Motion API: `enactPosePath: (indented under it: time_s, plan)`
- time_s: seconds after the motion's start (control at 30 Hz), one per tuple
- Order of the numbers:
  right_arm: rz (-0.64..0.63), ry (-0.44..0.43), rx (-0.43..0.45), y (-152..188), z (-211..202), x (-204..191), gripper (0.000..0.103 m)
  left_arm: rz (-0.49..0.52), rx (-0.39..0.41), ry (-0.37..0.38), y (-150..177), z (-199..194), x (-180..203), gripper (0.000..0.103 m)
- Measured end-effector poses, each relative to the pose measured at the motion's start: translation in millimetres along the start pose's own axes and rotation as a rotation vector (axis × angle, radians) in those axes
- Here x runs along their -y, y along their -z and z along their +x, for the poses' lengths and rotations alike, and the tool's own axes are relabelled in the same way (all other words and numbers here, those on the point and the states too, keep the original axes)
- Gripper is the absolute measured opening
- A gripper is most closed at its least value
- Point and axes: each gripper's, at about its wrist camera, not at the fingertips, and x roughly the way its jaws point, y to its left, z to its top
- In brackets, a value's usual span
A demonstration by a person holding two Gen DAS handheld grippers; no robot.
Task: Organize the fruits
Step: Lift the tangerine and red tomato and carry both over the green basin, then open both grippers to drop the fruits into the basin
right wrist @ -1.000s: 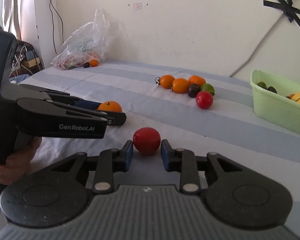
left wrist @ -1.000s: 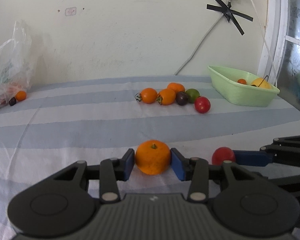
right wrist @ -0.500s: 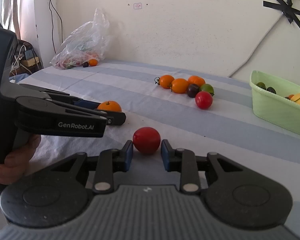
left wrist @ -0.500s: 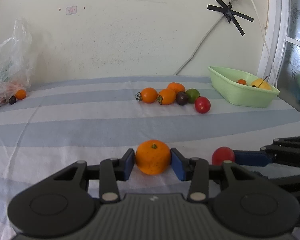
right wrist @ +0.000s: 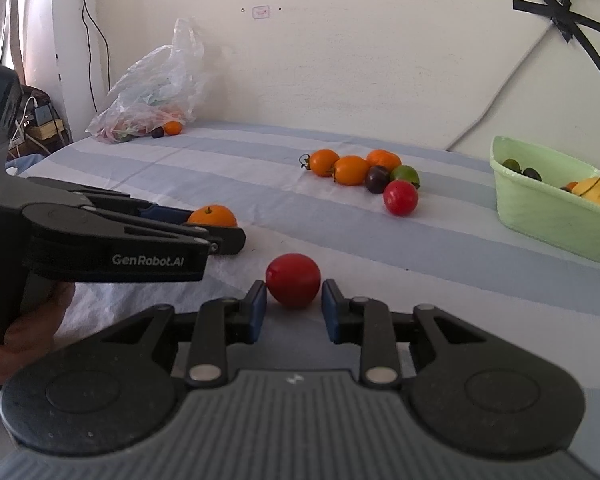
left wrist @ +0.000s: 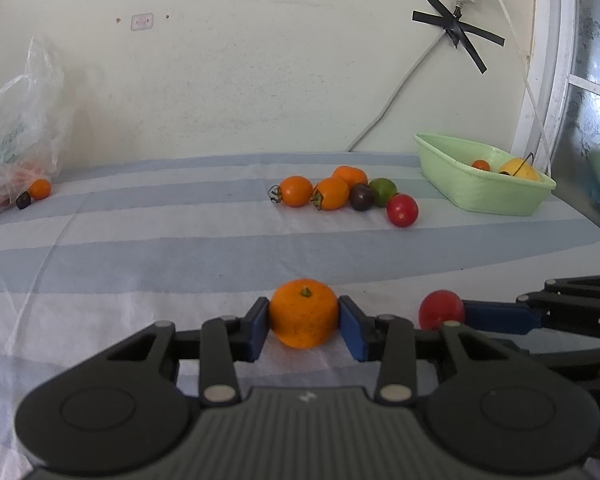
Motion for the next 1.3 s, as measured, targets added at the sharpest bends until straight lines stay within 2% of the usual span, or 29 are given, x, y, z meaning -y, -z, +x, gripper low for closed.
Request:
enactPosePath:
  time_s: [0.27,0.4,0.67,0.9,1.13,1.2,1.23,1.3]
  plan:
    - [0.029,0.028,0.072,-5.9,-12.1,10.3,0.030,-0.006,0.024,0.047,-10.0,-0.8,4.8,0.036]
    - [0.055,0.074,0.114,-11.6,-18.4,30.9,0.030,0.009,0.046,0.092,-37.4,5.7,21.5,0.036]
    - [0.136,0.212,0.224,-31.5,-40.0,97.8,0.030,0.063,0.073,0.151,-99.6,39.0,73.5,0.036]
    - [0.170,0.277,0.245,-41.6,-28.9,145.9,0.030,0.088,0.028,0.213,-144.9,88.2,119.6,0.036]
    - [0.153,0.315,0.224,-37.5,-5.8,157.4,0.032,0.083,-0.056,0.264,-166.4,139.1,146.3,0.037]
    - [0.135,0.337,0.220,-36.4,-2.6,159.1,0.039,0.080,-0.080,0.276,-166.5,150.3,149.6,0.038]
    - [0.133,0.350,0.226,-35.1,-2.8,159.7,0.047,0.078,-0.088,0.280,-166.0,153.0,149.7,0.038]
    - [0.133,0.362,0.240,-33.4,-4.9,161.3,0.049,0.070,-0.077,0.285,-164.9,150.4,143.7,0.043]
